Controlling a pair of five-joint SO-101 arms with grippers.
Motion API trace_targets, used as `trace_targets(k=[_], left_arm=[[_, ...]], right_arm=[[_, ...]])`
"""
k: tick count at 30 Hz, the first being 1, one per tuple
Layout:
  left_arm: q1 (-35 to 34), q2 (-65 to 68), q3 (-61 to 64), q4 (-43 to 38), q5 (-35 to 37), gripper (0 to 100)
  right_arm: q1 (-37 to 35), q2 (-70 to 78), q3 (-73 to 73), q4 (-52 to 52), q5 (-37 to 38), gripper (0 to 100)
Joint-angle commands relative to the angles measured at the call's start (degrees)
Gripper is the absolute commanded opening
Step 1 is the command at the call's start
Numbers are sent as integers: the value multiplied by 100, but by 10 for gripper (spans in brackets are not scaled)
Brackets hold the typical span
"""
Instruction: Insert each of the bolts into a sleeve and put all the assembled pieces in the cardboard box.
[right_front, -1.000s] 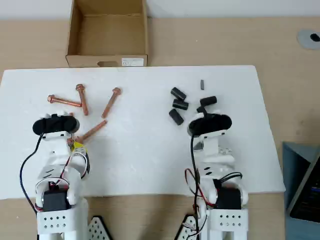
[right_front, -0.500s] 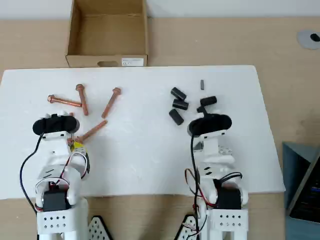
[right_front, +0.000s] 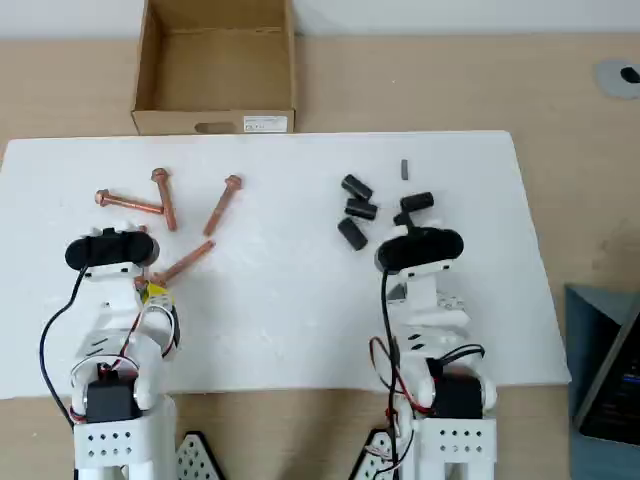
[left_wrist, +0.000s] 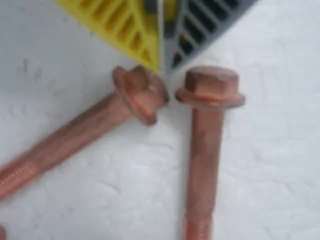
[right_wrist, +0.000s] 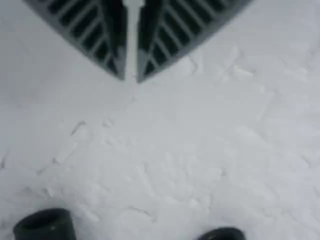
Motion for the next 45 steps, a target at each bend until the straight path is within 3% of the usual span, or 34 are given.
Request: trace_targets(k=[1,11,22,28,37,45], left_arm=[[-18,-48,-26,-88,-35,5],[-9,-48,-26,-88,-35,5],[501,-48,-26,-79,-26,5],[466,-31,-193,-88,9,5],[484,127,-1415,413,580,6],[484,2062,-3130,598,580,7]], right_arm=[[48,-655,13,18,35,10],[-119,-655,13,18,35,10],[-286,-655,-4,35,44,10],[-303,-620,-646,431,70,10],[-277,-374,-1807,1301,765,10],[-268,1974,-3600,1345,730,10]])
